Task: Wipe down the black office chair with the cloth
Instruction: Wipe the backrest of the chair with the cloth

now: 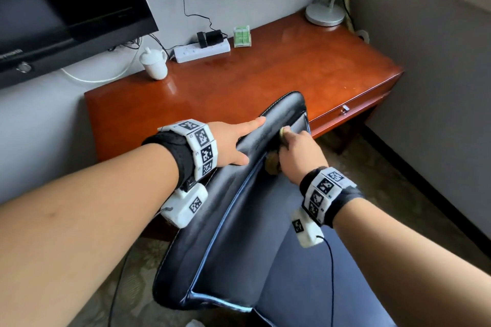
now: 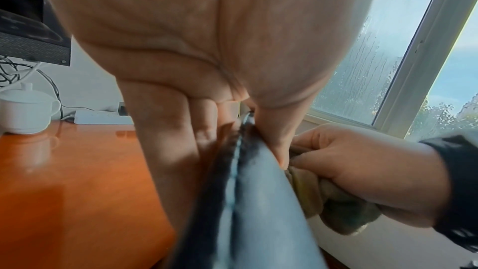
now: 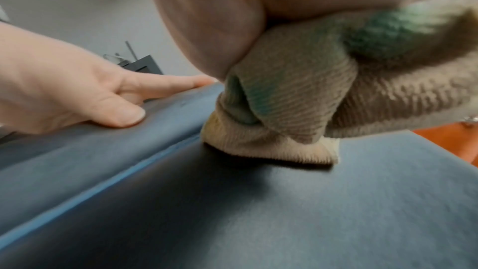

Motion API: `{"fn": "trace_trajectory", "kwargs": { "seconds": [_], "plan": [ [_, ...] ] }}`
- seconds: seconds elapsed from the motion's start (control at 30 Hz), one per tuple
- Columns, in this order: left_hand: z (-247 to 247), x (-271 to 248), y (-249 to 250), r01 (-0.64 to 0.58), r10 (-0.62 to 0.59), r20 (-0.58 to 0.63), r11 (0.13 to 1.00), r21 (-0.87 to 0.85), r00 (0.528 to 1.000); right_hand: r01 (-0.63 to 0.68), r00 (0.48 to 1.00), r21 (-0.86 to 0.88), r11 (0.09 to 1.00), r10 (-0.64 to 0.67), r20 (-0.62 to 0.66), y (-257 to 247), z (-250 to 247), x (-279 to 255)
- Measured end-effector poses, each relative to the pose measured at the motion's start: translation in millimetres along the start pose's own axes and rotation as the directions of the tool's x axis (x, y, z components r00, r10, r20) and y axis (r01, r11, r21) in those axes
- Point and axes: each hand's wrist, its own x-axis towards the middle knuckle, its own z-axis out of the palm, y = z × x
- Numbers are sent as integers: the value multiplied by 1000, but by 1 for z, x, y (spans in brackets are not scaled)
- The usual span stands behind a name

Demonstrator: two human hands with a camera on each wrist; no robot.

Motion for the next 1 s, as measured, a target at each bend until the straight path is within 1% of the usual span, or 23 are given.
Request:
{"fn": "trace_trajectory", "kwargs": {
  "seconds": [0.03,0.1,0.13,0.2,0.23,0.3,0.4,0.47,0.57,0.6,0.73,0.8,0.87,0.93,1.0],
  "plan": [
    [1,-1,1,-3,3,4,1000,-2,1000,32,999,-8,999,-32,8,4,-3,-4],
    [2,0,4,-5,6,5,1000,-9,1000,4,1000,2,1000,-4,-20,16,-13,0],
    [2,1,5,-6,6,5,1000,-8,1000,-32,997,38,999,35,-73,20,-20,3],
    [1,2,7,-7,7,0,1000,-4,1000,-108,972,188,976,144,-184,29,-28,16],
    [1,3,8,-4,4,-5,1000,1,1000,-150,958,267,952,207,-199,32,-30,26],
    [-1,6,9,-3,3,-4,1000,7,1000,-218,941,347,912,290,-173,36,-32,48],
    [-1,12,6,-2,2,-13,1000,9,1000,-297,941,302,906,332,-69,33,-31,67],
    [-1,15,1,0,0,-5,1000,10,1000,-287,954,249,925,300,-17,24,-25,64],
    [-1,18,-4,4,-4,14,1000,18,1000,-204,978,92,975,206,-15,9,-16,42],
    [-1,18,-4,2,-2,18,1000,19,1000,-174,984,68,982,175,-13,5,-14,32],
    [-1,18,-1,3,-3,13,1000,25,1000,-111,993,25,994,110,30,-18,-2,-14],
    [-1,17,0,6,-6,12,999,35,1000,-50,995,-4,999,50,81,-28,8,-34],
    [0,15,2,13,-14,18,999,33,1000,25,994,-16,1000,-23,110,-25,13,-44],
    [0,12,7,9,-9,10,1000,20,1000,70,994,19,997,-71,77,-15,4,-45],
    [2,10,13,3,-3,-13,1000,-4,1000,40,999,81,996,-38,-27,-1,-10,-41]
  ]
}}
